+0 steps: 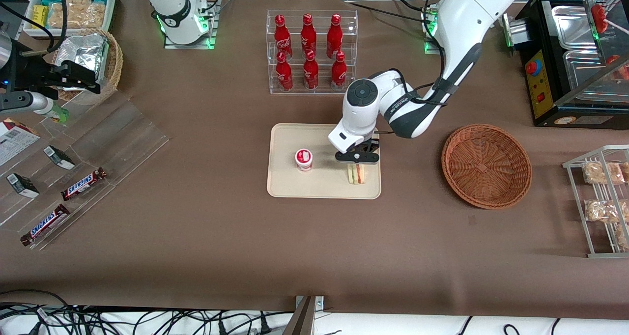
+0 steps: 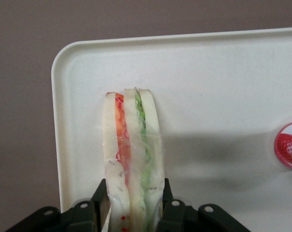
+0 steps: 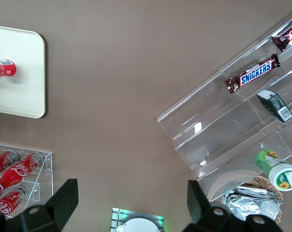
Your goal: Place sandwich from basket to tray
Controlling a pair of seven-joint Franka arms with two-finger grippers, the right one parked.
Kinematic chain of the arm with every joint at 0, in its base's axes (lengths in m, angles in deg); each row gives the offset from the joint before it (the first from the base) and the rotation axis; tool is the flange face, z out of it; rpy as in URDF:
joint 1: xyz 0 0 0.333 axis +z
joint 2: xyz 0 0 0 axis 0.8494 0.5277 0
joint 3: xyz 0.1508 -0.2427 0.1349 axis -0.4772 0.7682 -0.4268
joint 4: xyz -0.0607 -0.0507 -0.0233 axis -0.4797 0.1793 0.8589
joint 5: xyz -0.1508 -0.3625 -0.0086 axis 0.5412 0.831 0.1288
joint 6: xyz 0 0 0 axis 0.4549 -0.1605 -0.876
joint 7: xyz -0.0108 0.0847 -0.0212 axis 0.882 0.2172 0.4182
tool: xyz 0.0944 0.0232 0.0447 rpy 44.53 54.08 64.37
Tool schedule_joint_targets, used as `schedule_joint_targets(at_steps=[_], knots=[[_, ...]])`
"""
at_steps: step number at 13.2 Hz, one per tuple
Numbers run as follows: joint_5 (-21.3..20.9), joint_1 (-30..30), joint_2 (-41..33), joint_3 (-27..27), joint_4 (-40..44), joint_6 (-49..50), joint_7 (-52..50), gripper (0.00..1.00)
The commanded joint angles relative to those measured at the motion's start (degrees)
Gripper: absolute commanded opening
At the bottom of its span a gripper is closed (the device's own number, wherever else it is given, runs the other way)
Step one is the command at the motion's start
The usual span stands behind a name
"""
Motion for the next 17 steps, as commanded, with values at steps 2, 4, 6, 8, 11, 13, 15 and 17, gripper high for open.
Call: schedule_joint_targets(at_steps=[2,4,6,8,11,13,15,17], knots=[[-1.76,0.22,-2.31,0.12,1.44,4.01,-1.57,1.00],[-0.71,0.40,-4.77,0.30,2.49,7.61,-1.48,1.00],[2.18,0.66,-5.48,0.39,6.86,12.79,-1.13,1.00],[6.04,2.50,-5.75,0.39,12.84,19.90,4.20,1.00],[14.04,7.85,-8.98,0.56,18.31,28.00,13.79,1.00],[18.17,12.77,-12.94,0.56,18.32,30.12,18.09,1.00],[20.99,16.56,-16.37,0.57,18.40,33.80,23.81,1.00],[23.28,20.42,-18.74,0.57,18.40,35.40,27.68,1.00]])
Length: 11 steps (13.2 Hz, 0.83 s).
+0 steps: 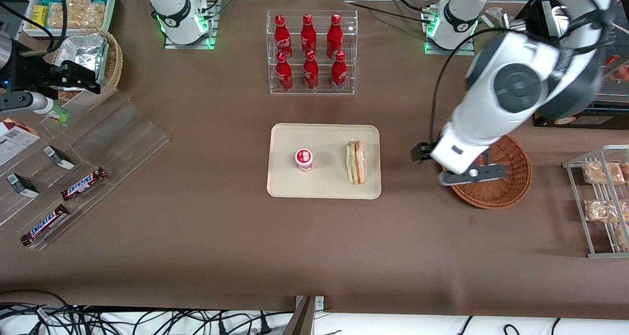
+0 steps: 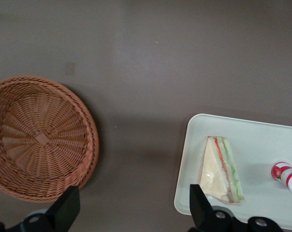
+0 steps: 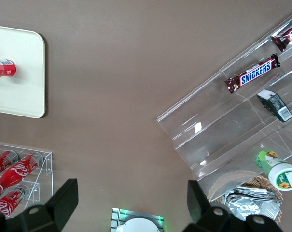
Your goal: Place sandwich from basket to tray
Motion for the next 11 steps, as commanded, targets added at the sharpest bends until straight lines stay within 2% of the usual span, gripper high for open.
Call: schedule_joint_targets(at_steps=[1,4,6,9,11], knots=[[3.67,4.50,-3.99,0.45,-1.01,2.17,5.64,1.00],[4.39,8.47,-5.93,0.45,-1.01,6.30,13.28,1.00],[6.57,10.41,-7.51,-0.68,-0.92,7.53,18.63,1.00],[9.92,6.12,-10.85,-10.77,-1.71,9.81,26.37,1.00],[10.01,3.74,-12.52,-15.18,-1.80,11.75,28.41,1.00]])
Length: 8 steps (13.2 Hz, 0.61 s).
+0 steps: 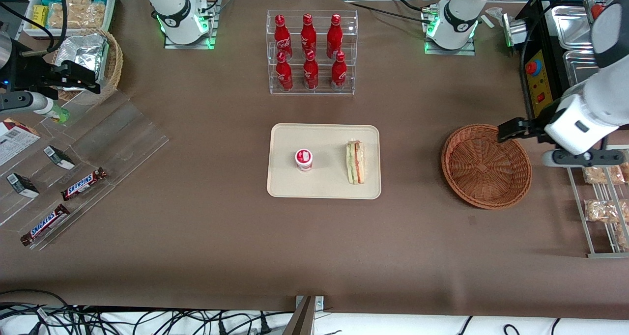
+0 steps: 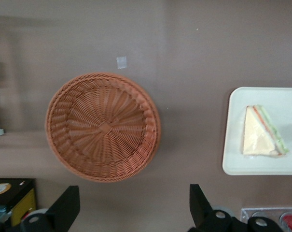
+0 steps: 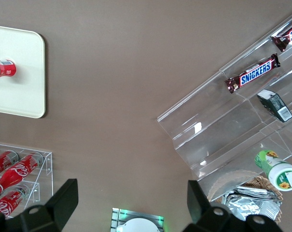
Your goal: Place sandwich from basket to tray
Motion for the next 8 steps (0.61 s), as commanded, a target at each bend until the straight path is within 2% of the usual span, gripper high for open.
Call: schedule_joint_targets(at_steps=[1,5,8], knots=[[1.33,-3.80,-3.96,-6.08,-1.95,1.62,3.64,1.00],[2.38,-7.85,-7.38,-12.94,-3.71,2.49,11.54,1.00],[2.03,-8.38,-7.83,-13.39,-3.53,3.20,13.23,1.00]])
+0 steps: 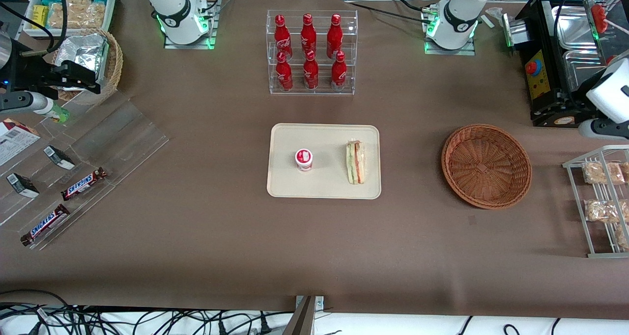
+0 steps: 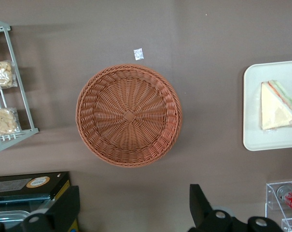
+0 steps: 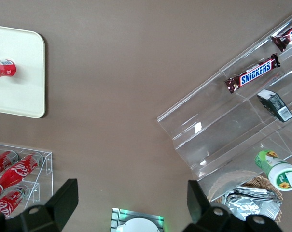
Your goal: Place sandwich from basket to tray
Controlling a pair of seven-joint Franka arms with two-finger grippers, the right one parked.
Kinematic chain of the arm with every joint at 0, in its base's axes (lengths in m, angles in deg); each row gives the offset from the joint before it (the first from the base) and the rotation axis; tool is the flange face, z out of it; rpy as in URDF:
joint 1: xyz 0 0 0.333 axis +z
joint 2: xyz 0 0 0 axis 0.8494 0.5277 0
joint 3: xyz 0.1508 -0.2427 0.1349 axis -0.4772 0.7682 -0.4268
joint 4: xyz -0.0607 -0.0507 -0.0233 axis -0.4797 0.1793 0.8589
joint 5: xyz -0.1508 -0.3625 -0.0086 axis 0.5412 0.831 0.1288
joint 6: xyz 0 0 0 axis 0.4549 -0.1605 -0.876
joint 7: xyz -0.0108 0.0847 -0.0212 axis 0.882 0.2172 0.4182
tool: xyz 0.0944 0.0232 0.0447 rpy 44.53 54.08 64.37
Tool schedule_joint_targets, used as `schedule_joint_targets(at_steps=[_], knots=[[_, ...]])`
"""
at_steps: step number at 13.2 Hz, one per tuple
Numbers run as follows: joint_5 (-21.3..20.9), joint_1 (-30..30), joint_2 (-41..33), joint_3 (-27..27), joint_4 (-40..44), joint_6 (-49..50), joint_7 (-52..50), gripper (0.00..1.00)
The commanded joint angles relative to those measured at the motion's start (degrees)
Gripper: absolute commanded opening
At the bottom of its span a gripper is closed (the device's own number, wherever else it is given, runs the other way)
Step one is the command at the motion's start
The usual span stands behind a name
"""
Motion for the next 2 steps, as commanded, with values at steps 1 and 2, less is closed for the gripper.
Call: schedule_joint_targets(at_steps=[1,2], knots=[[1.03,-0.91,-1.49,-1.10,-1.42,0.42,2.04,1.00],[0.85,-0.91,-1.31,-0.92,-1.33,0.42,2.04,1.00]])
